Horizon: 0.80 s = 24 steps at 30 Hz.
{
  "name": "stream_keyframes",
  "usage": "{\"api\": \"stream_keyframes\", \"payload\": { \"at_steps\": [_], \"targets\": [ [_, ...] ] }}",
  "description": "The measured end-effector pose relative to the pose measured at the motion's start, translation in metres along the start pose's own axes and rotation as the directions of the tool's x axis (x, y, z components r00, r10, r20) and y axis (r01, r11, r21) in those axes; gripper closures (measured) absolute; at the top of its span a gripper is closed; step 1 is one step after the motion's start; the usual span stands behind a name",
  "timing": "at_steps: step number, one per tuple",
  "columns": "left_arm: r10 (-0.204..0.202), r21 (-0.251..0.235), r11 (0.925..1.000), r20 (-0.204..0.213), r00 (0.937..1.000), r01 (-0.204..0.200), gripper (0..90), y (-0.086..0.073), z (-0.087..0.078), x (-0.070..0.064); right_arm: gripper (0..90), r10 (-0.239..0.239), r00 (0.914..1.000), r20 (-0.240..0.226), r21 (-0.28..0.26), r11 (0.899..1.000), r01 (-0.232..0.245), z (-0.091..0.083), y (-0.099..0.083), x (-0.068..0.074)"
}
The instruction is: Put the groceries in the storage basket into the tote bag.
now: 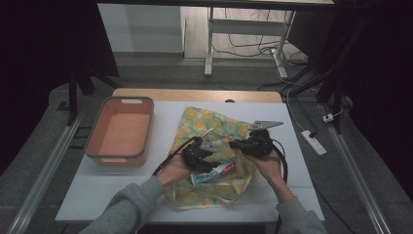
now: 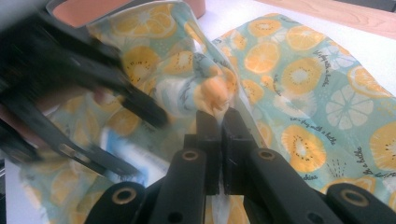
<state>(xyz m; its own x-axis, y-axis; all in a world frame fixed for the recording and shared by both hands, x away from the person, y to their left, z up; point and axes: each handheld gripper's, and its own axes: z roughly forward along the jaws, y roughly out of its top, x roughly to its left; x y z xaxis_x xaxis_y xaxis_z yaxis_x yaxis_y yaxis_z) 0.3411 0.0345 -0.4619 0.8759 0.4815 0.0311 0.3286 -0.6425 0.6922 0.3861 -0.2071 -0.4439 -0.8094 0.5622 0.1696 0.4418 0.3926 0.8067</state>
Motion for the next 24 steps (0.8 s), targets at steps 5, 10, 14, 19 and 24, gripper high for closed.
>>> {"api": "stream_keyframes", "payload": {
  "at_steps": [5, 10, 14, 19, 24],
  "targets": [
    [-0.049, -0.062, 0.9968, 0.009, 0.9988, 0.050, 49.6, -0.014, -0.036, 0.006, 86.9, -0.002, 1.0000, -0.002, 0.007, 1.000, 0.002, 0.002, -0.001, 0.002],
    [-0.098, -0.115, 0.9886, -0.006, 0.9952, 0.097, 47.4, -0.032, -0.065, 0.013, 86.8, -0.004, 0.9997, -0.023, 0.012, 1.000, 0.004, 0.002, -0.005, 0.008],
    [-0.140, -0.124, 0.9829, -0.018, 0.9900, 0.136, 45.1, -0.045, -0.078, 0.023, 86.8, 0.000, 0.9996, -0.030, 0.023, 1.000, 0.001, 0.003, -0.010, 0.011],
    [-0.165, -0.104, 0.9816, -0.032, 0.9858, 0.161, 44.7, -0.059, -0.083, 0.034, 86.8, -0.010, 0.9996, -0.027, 0.041, 0.999, 0.011, 0.003, -0.017, 0.018],
    [-0.190, -0.087, 0.9787, -0.043, 0.9808, 0.186, 43.7, -0.069, -0.085, 0.039, 86.8, -0.028, 0.9995, -0.013, 0.029, 0.999, 0.028, -0.003, -0.020, 0.023]
  ]
}}
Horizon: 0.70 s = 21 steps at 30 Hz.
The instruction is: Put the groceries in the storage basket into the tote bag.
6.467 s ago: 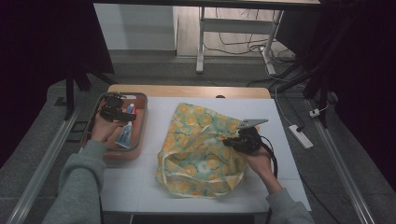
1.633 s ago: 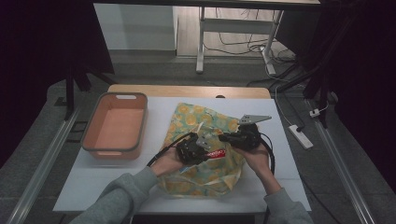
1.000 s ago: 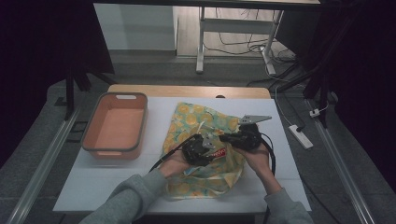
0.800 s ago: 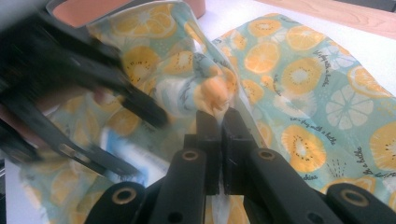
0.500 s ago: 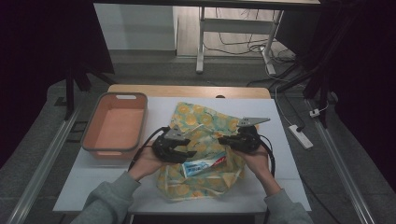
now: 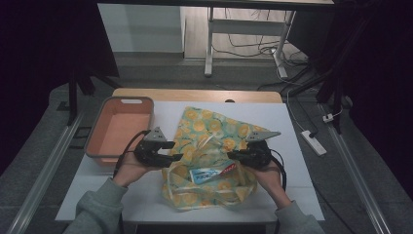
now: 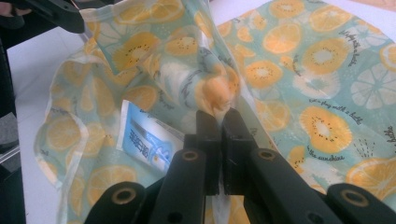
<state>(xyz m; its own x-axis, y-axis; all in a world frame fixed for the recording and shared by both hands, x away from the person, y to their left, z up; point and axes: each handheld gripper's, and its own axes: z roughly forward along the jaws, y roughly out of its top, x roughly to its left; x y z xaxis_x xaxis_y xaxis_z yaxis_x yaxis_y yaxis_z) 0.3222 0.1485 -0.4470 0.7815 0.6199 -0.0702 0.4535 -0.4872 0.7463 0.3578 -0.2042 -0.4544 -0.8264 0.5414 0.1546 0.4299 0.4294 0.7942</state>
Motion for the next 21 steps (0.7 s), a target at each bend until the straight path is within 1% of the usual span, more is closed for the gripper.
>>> {"api": "stream_keyframes", "payload": {
  "at_steps": [3, 4, 7, 10, 12, 13, 14, 16, 21],
  "targets": [
    [-0.006, 0.011, 0.9999, -0.028, 0.9996, 0.007, 42.8, -0.006, -0.003, 0.000, 86.8, -0.011, 0.9999, 0.001, -0.003, 1.000, 0.011, -0.004, -0.002, 0.003],
    [-0.012, 0.013, 0.9998, -0.032, 0.9994, 0.013, 42.7, -0.008, -0.005, 0.001, 86.7, -0.013, 0.9999, 0.000, -0.003, 1.000, 0.013, -0.006, -0.003, 0.004],
    [-0.038, 0.008, 0.9993, -0.038, 0.9986, 0.038, 42.3, -0.015, -0.012, 0.001, 86.6, -0.020, 0.9998, 0.004, -0.004, 1.000, 0.020, -0.009, -0.008, 0.006],
    [-0.066, 0.012, 0.9977, -0.047, 0.9967, 0.066, 40.8, -0.022, -0.019, 0.001, 86.6, -0.030, 0.9995, 0.004, -0.010, 1.000, 0.030, -0.012, -0.012, 0.008],
    [-0.068, 0.026, 0.9972, -0.091, 0.9935, 0.070, 39.7, -0.027, -0.022, -0.001, 86.6, -0.039, 0.9992, 0.005, -0.014, 0.999, 0.039, -0.012, -0.014, 0.009],
    [-0.070, 0.031, 0.9968, -0.097, 0.9929, 0.073, 38.9, -0.029, -0.023, -0.002, 86.6, -0.043, 0.9991, 0.005, -0.019, 0.999, 0.043, -0.013, -0.014, 0.010],
    [-0.076, 0.031, 0.9963, -0.091, 0.9929, 0.080, 38.3, -0.031, -0.024, -0.003, 86.6, -0.042, 0.9991, 0.005, -0.024, 0.999, 0.042, -0.014, -0.015, 0.010],
    [-0.082, 0.033, 0.9958, -0.095, 0.9921, 0.085, 38.0, -0.034, -0.024, -0.004, 86.5, -0.050, 0.9988, 0.005, -0.029, 0.998, 0.050, -0.014, -0.015, 0.011],
    [-0.093, 0.043, 0.9942, -0.099, 0.9907, 0.098, 36.7, -0.036, -0.020, -0.003, 86.4, -0.056, 0.9984, 0.001, -0.022, 0.998, 0.056, -0.012, -0.016, 0.014]
  ]
}}
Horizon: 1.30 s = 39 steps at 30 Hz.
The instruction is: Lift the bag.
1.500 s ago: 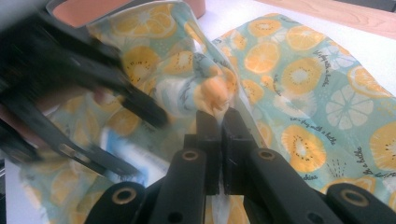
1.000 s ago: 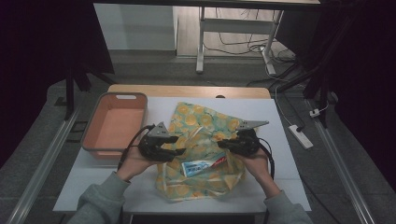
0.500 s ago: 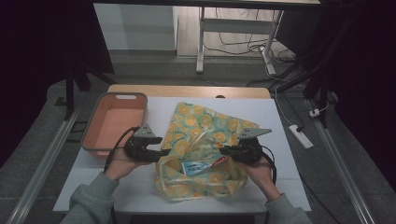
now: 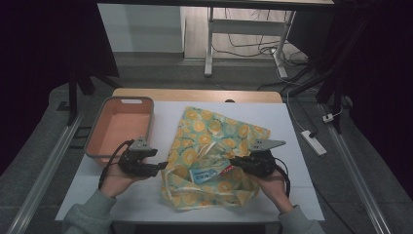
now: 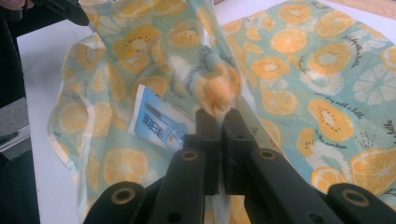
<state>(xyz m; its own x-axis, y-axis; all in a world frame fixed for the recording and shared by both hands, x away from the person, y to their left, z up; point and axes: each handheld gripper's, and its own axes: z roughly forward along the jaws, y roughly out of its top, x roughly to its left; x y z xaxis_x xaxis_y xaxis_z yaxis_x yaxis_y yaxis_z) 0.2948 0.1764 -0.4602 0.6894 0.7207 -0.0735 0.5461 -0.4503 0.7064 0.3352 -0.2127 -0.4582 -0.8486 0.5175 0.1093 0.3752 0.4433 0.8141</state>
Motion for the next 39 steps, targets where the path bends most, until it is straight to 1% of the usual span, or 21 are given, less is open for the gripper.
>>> {"api": "stream_keyframes", "payload": {
  "at_steps": [5, 9, 12, 16, 17, 19, 21, 22, 24, 25, 27, 28, 29, 30, 31, 33, 34, 35, 37, 38, 39],
  "targets": [
    [0.016, 0.006, 0.9999, 0.004, 0.9999, -0.016, 34.0, 0.004, 0.004, -0.005, 86.2, -0.006, 1.0000, 0.005, -0.003, 1.000, 0.006, -0.001, -0.001, 0.002],
    [0.032, 0.031, 0.9990, 0.015, 0.9994, -0.032, 31.8, 0.006, 0.014, -0.013, 86.2, 0.000, 1.0000, 0.007, 0.001, 1.000, 0.000, -0.001, -0.004, 0.000],
    [0.054, 0.059, 0.9967, 0.022, 0.9983, -0.056, 29.7, 0.007, 0.021, -0.019, 86.2, 0.000, 0.9999, 0.012, 0.008, 1.000, 0.000, 0.000, -0.005, -0.001],
    [0.085, 0.082, 0.9928, 0.033, 0.9958, -0.088, 29.1, 0.009, 0.029, -0.028, 86.2, -0.004, 0.9997, 0.022, 0.005, 1.000, 0.004, -0.001, -0.004, 0.000],
    [0.093, 0.089, 0.9914, 0.032, 0.9952, -0.096, 28.7, 0.009, 0.031, -0.029, 86.2, -0.003, 0.9998, 0.022, 0.006, 1.000, 0.002, -0.001, -0.005, -0.001],
    [0.106, 0.109, 0.9883, 0.013, 0.9942, -0.107, 28.2, 0.010, 0.036, -0.031, 86.2, 0.001, 0.9997, 0.023, 0.007, 1.000, -0.001, -0.002, -0.005, -0.002],
    [0.110, 0.115, 0.9875, -0.009, 0.9939, -0.108, 34.3, 0.011, 0.040, -0.033, 86.2, 0.002, 0.9997, 0.025, 0.009, 1.000, -0.002, -0.002, -0.006, -0.002],
    [0.110, 0.120, 0.9869, -0.009, 0.9939, -0.108, 38.6, 0.012, 0.042, -0.033, 86.2, 0.002, 0.9997, 0.025, 0.009, 1.000, -0.003, -0.002, -0.006, -0.003],
    [0.105, 0.132, 0.9859, -0.013, 0.9943, -0.103, 60.9, 0.011, 0.043, -0.032, 85.1, 0.005, 0.9997, 0.026, 0.011, 1.000, -0.005, -0.002, -0.006, -0.003],
    [0.096, 0.139, 0.9858, -0.009, 0.9954, -0.094, 67.0, 0.010, 0.043, -0.031, 82.9, 0.007, 0.9998, 0.020, 0.016, 1.000, -0.007, -0.002, -0.006, -0.004],
    [0.076, 0.141, 0.9869, 0.017, 0.9969, -0.078, 79.1, 0.008, 0.041, -0.028, 72.3, 0.005, 0.9998, 0.017, 0.032, 0.999, -0.006, -0.003, -0.006, -0.004],
    [0.069, 0.140, 0.9875, 0.031, 0.9971, -0.073, 82.3, 0.008, 0.039, -0.027, 63.9, 0.003, 0.9996, 0.029, 0.029, 1.000, -0.004, -0.006, -0.005, -0.002],
    [0.063, 0.142, 0.9875, 0.047, 0.9969, -0.070, 85.3, 0.007, 0.037, -0.026, 53.2, 0.012, 0.9985, 0.053, 0.014, 1.000, -0.013, -0.010, -0.005, -0.001],
    [0.062, 0.144, 0.9871, 0.063, 0.9961, -0.070, 86.8, 0.006, 0.036, -0.025, 41.3, 0.025, 0.9963, 0.083, -0.008, 1.000, -0.024, -0.015, -0.003, 0.002],
    [0.061, 0.144, 0.9871, 0.071, 0.9956, -0.070, 87.2, 0.006, 0.034, -0.025, 35.7, 0.033, 0.9933, 0.110, -0.028, 0.999, -0.030, -0.022, -0.002, 0.006],
    [0.061, 0.142, 0.9871, 0.086, 0.9944, -0.072, 87.5, 0.006, 0.033, -0.024, 27.6, 0.030, 0.9885, 0.148, -0.037, 0.999, -0.025, -0.036, -0.001, 0.015],
    [0.060, 0.143, 0.9869, 0.096, 0.9936, -0.073, 87.5, 0.006, 0.033, -0.023, 25.4, 0.026, 0.9858, 0.166, -0.034, 0.999, -0.021, -0.042, -0.003, 0.020],
    [0.061, 0.143, 0.9869, 0.103, 0.9929, -0.075, 87.5, 0.006, 0.032, -0.023, 24.7, 0.028, 0.9818, 0.188, -0.030, 0.999, -0.022, -0.047, -0.006, 0.024],
    [0.060, 0.142, 0.9870, 0.113, 0.9918, -0.076, 87.5, 0.005, 0.032, -0.022, 21.8, 0.050, 0.9692, 0.241, -0.007, 0.999, -0.049, -0.056, -0.016, 0.031],
    [0.061, 0.141, 0.9870, 0.116, 0.9913, -0.077, 87.5, 0.005, 0.032, -0.022, 21.5, 0.071, 0.9613, 0.266, 0.009, 0.997, -0.076, -0.058, -0.022, 0.033],
    [0.062, 0.139, 0.9873, 0.119, 0.9910, -0.078, 87.5, 0.005, 0.031, -0.022, 21.0, 0.097, 0.9501, 0.296, 0.029, 0.993, -0.111, -0.059, -0.030, 0.033]
  ]
}}
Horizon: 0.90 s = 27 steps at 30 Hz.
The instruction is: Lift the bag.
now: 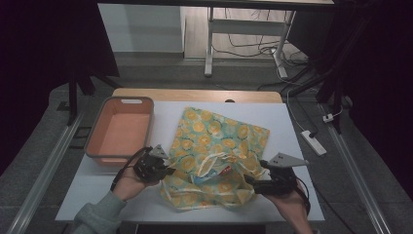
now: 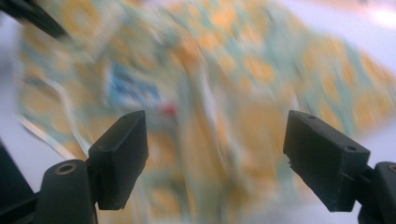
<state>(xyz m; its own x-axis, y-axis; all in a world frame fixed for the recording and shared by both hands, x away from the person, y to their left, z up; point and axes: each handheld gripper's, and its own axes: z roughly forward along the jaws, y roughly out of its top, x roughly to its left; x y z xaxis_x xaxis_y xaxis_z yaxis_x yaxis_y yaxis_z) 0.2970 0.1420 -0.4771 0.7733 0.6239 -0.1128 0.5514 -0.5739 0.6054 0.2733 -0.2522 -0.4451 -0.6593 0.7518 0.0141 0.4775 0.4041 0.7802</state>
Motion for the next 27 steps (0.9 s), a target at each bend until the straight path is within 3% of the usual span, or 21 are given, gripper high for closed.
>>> {"api": "stream_keyframes", "payload": {
  "at_steps": [4, 6, 10, 14, 16, 19, 23, 25, 27],
  "targets": [
    [-0.001, -0.010, 1.0000, 0.016, 0.9999, 0.002, 87.6, 0.000, -0.001, -0.001, 18.9, 0.087, 0.9937, 0.071, 0.062, 0.994, -0.092, 0.004, -0.028, -0.005],
    [-0.003, -0.009, 1.0000, 0.016, 0.9999, 0.003, 87.6, 0.001, -0.001, -0.001, 18.1, 0.128, 0.9904, 0.051, 0.086, 0.987, -0.132, 0.010, -0.033, -0.006],
    [-0.003, -0.004, 1.0000, 0.016, 0.9999, 0.003, 87.5, 0.001, 0.000, -0.001, 18.4, 0.139, 0.9903, 0.005, 0.150, 0.979, -0.138, 0.028, -0.036, -0.001],
    [-0.003, -0.005, 1.0000, 0.016, 0.9999, 0.003, 87.5, 0.000, -0.001, -0.002, 24.1, 0.124, 0.9923, -0.008, 0.256, 0.959, -0.118, 0.044, -0.048, 0.006],
    [-0.003, -0.008, 1.0000, 0.020, 0.9998, 0.003, 87.5, 0.001, -0.001, -0.003, 29.8, 0.064, 0.9977, 0.022, 0.261, 0.963, -0.068, 0.045, -0.051, 0.012],
    [-0.001, -0.003, 1.0000, 0.027, 0.9996, 0.001, 87.5, 0.001, -0.001, -0.003, 52.9, -0.053, 0.9976, 0.044, 0.281, 0.959, 0.039, 0.046, -0.050, 0.020],
    [-0.006, -0.013, 0.9999, 0.039, 0.9992, 0.007, 87.6, 0.000, -0.003, -0.004, 84.6, -0.100, 0.9942, -0.041, 0.299, 0.948, 0.108, 0.044, -0.046, 0.026],
    [-0.012, -0.021, 0.9997, 0.048, 0.9988, 0.013, 87.6, 0.000, -0.005, -0.003, 87.0, -0.090, 0.9928, -0.079, 0.286, 0.952, 0.109, 0.041, -0.043, 0.026],
    [-0.022, -0.031, 0.9992, 0.061, 0.9979, 0.024, 87.6, -0.001, -0.007, -0.001, 87.6, -0.083, 0.9927, -0.087, 0.252, 0.962, 0.103, 0.035, -0.039, 0.024]
  ]
}}
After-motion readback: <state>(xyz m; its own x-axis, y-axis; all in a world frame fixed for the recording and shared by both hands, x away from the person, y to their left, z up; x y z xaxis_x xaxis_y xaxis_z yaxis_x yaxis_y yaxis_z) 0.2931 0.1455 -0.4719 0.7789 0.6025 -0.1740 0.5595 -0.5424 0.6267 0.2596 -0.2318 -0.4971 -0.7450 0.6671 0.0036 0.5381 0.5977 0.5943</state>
